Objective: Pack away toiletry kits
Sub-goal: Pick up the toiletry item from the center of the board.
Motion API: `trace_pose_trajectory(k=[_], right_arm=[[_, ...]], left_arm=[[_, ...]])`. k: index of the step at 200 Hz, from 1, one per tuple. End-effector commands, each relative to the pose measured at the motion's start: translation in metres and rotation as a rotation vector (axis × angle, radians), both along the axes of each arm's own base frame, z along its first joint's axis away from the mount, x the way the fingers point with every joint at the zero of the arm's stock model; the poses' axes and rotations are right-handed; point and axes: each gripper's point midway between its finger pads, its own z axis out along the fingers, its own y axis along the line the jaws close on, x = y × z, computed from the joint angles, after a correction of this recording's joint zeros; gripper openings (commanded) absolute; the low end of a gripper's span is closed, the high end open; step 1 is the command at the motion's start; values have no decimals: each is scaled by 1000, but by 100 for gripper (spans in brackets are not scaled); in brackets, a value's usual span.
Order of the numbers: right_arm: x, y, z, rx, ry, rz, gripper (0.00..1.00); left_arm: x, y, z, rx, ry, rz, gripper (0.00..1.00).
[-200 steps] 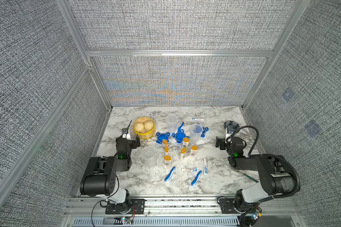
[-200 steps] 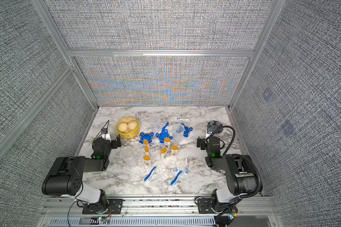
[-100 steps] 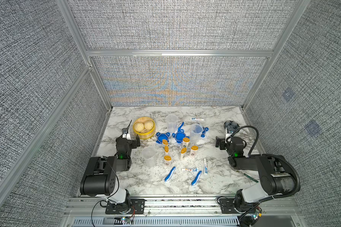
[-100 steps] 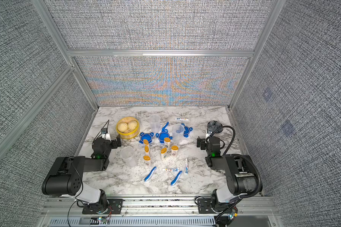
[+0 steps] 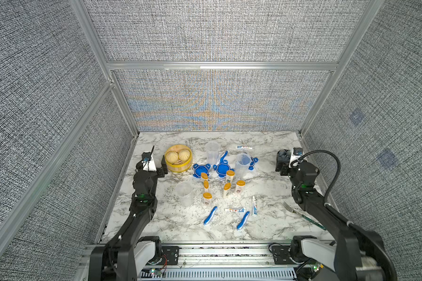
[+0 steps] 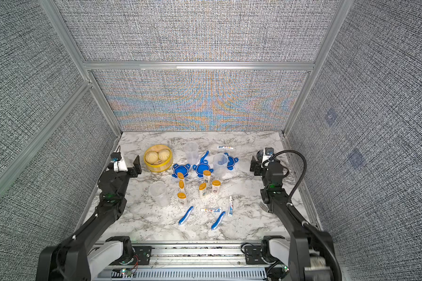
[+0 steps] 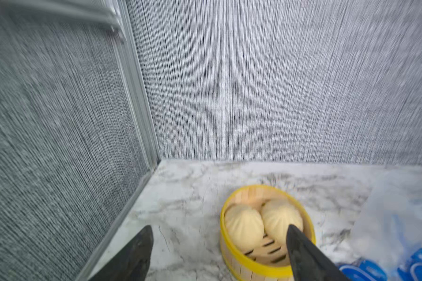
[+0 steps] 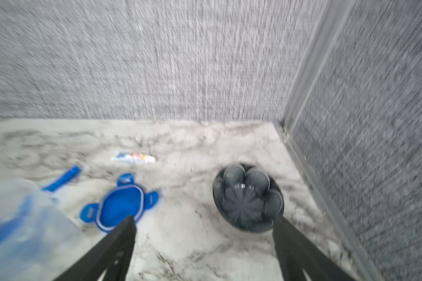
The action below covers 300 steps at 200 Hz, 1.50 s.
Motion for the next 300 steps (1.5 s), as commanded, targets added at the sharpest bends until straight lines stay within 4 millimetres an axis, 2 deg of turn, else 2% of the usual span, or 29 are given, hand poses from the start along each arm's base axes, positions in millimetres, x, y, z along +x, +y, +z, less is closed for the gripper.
trace_pose_trajectory(k=[1, 15, 30, 50, 68, 83, 104, 128, 155, 187, 203, 213, 218, 222, 231, 300], right_arm=[[-36, 39, 10, -1, 119, 238, 81], [-60, 70, 34, 29, 130, 418, 72], [-87, 102, 39, 53, 176, 597, 67], [-120, 133, 24, 33, 272, 760, 64], [-137, 155, 10, -9, 331, 843, 63], [-144, 168, -4, -72, 392, 873, 63], [-148, 171, -25, -135, 491, 881, 59], [-145, 173, -37, -183, 544, 886, 55], [-141, 174, -48, -243, 596, 888, 50], [-130, 181, -61, -323, 632, 903, 50], [-124, 187, -66, -351, 645, 933, 51], [-121, 189, -71, -371, 655, 954, 51], [-120, 190, -75, -381, 664, 961, 51], [-115, 193, -65, -389, 637, 964, 51], [-112, 194, -65, -405, 635, 975, 51], [-100, 205, -85, -475, 674, 1069, 52]], left_arm=[[-14, -34, 12, -15, 7, -159, 89], [-22, -71, 21, -5, -6, -332, 89], [-36, -117, 28, 1, -10, -566, 89], [-58, -173, 30, 20, 36, -833, 89], [-74, -213, 23, 58, 110, -988, 89], [-89, -236, 20, 86, 125, -1081, 89], [-106, -257, 16, 131, 131, -1172, 91], [-114, -272, 2, 196, 186, -1218, 91], [-112, -280, -15, 252, 265, -1201, 91], [-112, -286, -28, 277, 300, -1208, 91], [-111, -287, -34, 291, 328, -1210, 91], [-111, -287, -37, 300, 347, -1207, 100], [-111, -286, -39, 303, 357, -1208, 100], [-112, -286, -40, 306, 363, -1209, 100], [-112, -286, -43, 315, 373, -1212, 100], [-110, -284, -52, 324, 393, -1196, 100]])
